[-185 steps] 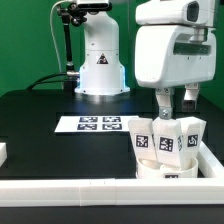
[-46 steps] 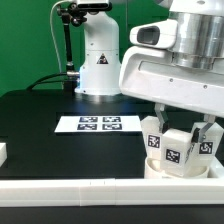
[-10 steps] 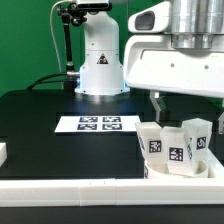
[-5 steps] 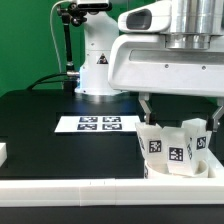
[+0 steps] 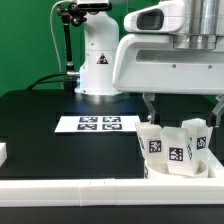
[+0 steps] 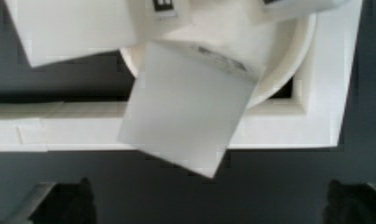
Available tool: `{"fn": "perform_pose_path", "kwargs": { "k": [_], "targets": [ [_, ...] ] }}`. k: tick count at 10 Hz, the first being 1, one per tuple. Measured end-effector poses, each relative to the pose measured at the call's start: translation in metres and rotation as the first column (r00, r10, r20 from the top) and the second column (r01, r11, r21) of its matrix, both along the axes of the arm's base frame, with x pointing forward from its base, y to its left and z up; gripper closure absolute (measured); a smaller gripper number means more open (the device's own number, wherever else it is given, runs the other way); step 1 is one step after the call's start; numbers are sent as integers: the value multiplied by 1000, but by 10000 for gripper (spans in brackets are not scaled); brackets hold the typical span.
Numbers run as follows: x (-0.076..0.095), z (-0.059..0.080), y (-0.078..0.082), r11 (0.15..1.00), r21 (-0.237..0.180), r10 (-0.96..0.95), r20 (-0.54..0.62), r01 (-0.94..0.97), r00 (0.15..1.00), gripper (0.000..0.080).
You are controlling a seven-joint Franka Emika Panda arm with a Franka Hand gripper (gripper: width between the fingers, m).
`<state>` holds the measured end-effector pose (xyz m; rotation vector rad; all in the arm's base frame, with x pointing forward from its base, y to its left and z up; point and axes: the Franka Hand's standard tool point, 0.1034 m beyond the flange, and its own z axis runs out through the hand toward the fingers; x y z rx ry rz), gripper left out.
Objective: Assemble stool
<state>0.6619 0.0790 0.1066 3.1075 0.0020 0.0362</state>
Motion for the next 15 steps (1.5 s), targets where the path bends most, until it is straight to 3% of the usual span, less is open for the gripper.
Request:
{"fn": "perform_pose_path", "kwargs": {
  "k": [2,5,8,12,14,15],
  "targets": [
    [-9,-1,9,997,26,72,-62,-70,995,150],
    [-4,0,-2,966,-8,256,-56,-257,965,150],
    [-2,1,8,923,-18,385,17,-385,923,150],
    [-3,0,7,880,-14,474,4,-474,880,150],
    [-3,0,1,801,-36,598,-14,-598,802,150],
    [-2,-3,2,712,-42,701,-11,-701,713,150]
  ]
}}
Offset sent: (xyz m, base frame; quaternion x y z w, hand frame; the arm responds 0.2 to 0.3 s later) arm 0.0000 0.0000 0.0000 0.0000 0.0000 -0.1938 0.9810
